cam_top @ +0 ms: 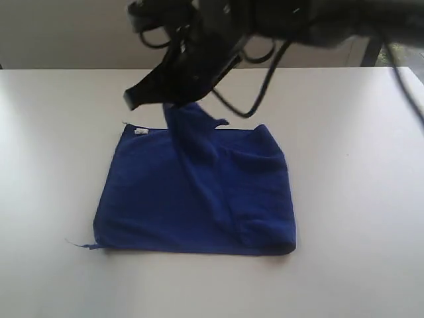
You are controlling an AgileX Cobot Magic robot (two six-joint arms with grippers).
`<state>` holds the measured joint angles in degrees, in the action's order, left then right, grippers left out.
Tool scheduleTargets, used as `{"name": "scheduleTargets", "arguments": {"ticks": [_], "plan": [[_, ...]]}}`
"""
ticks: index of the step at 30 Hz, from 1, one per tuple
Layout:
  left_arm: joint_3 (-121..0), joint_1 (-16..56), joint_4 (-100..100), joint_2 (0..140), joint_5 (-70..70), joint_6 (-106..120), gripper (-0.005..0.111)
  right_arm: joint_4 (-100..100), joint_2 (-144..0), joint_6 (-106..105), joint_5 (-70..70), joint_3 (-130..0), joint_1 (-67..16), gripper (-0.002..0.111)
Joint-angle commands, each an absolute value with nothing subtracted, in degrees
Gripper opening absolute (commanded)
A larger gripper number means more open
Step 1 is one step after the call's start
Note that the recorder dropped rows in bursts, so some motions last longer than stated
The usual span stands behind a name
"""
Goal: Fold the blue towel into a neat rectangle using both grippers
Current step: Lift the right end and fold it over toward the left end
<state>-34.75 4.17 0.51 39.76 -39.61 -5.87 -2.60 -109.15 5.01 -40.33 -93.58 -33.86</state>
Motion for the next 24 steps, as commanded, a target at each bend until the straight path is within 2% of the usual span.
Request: {"name": "scheduleTargets", "arguments": {"ticks": [1, 6, 15, 17, 19, 21, 24], "plan": [[-34.41, 4.06, 0.57, 39.41, -39.93, -6.24, 0.0, -2.13, -118.61, 4.65, -31.31, -95.96, -37.65, 0.0], [-34.41, 4.06, 0.57, 39.41, -39.93, -6.24, 0.0, 0.0, -127.92, 4.65, -25.04, -98.88, -38.9, 0.0], [-34.41, 4.06, 0.57, 39.41, -39.93, -6.24, 0.0, 11.19, -129.5, 4.65, -17.19, -98.88, -40.13, 0.0], [-34.41, 4.06, 0.57, 39.41, -39.93, -6.24, 0.0, 11.8, -130.0, 4.65, -16.26, -98.88, -40.22, 0.003], [-34.41, 4.06, 0.57, 39.41, -39.93, -6.24, 0.0, 11.94, -130.4, 4.65, -15.9, -98.88, -40.22, 0.009], [-34.41, 4.06, 0.57, 39.41, -39.93, -6.24, 0.0, 12.07, -130.68, 4.65, -15.67, -98.88, -40.22, 0.02], [-34.41, 4.06, 0.57, 39.41, -39.93, -6.24, 0.0, 12.2, -130.28, 4.65, -15.41, -98.88, -40.22, 0.055]]}}
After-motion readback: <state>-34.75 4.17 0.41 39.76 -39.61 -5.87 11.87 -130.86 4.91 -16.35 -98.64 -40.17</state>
